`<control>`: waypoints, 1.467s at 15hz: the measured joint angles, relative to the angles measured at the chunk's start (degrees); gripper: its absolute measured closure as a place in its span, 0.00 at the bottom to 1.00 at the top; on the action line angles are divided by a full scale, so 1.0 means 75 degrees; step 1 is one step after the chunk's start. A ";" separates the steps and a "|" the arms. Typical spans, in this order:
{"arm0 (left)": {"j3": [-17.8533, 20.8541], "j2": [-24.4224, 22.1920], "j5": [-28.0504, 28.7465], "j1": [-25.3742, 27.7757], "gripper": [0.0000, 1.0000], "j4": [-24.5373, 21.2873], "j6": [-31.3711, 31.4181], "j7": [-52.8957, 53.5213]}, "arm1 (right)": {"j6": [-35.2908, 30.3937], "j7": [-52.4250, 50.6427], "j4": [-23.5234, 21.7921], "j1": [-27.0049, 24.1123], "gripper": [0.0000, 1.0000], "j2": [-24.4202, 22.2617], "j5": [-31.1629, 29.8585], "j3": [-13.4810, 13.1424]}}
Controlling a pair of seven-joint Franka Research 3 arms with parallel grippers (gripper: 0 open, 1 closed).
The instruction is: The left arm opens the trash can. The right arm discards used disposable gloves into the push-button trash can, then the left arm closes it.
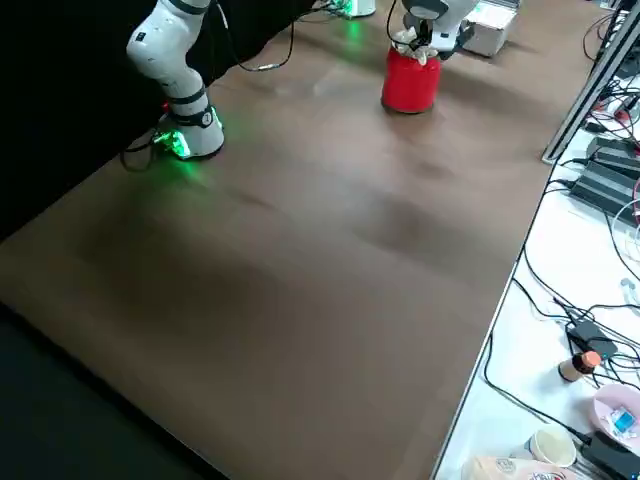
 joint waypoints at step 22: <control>0.0015 0.0101 -0.0075 0.0496 0.00 -0.0284 0.0770 0.0023 | 0.0046 0.0440 -0.0007 0.0043 0.97 0.0256 0.0818 -0.0002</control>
